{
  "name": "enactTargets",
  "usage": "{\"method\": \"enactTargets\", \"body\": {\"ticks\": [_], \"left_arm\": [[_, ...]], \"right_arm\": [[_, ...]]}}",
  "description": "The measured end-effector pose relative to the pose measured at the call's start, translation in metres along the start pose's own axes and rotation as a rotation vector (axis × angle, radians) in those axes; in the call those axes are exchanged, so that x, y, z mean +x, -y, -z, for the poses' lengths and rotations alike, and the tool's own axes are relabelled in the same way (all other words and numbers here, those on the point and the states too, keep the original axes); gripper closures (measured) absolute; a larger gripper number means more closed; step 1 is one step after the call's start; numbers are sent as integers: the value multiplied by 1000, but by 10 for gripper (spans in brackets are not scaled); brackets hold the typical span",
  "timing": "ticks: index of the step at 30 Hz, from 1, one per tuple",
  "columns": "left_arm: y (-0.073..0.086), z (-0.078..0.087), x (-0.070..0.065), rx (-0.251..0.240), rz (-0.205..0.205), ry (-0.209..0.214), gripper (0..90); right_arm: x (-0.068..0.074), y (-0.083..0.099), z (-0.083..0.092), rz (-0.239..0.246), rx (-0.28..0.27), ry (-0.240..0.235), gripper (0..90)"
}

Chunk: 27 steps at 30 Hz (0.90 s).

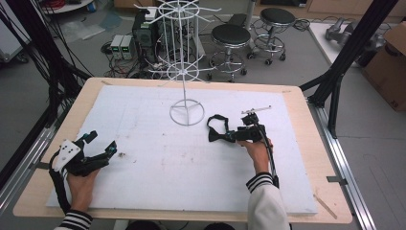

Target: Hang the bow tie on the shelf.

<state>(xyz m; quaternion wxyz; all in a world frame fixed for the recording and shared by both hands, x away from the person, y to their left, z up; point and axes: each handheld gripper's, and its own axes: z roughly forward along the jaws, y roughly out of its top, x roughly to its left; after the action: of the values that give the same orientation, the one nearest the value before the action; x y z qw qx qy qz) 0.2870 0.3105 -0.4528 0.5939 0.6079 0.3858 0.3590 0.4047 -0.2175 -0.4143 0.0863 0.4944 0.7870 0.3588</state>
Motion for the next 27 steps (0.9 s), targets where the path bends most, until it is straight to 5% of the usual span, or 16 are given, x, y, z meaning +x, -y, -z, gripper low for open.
{"method": "enactTargets", "body": {"ticks": [7, 16, 27], "left_arm": [[0, 0, 0, -1, 1, -1, 148], [0, 0, 0, -1, 2, -2, 148], [0, 0, 1, 1, 4, -3, 149]], "right_arm": [[-4, 3, -7, -37, 55, 24, 486], [-8, 4, -11, -96, 45, -41, 579], [-10, 10, -12, -130, 61, -58, 733]]}}
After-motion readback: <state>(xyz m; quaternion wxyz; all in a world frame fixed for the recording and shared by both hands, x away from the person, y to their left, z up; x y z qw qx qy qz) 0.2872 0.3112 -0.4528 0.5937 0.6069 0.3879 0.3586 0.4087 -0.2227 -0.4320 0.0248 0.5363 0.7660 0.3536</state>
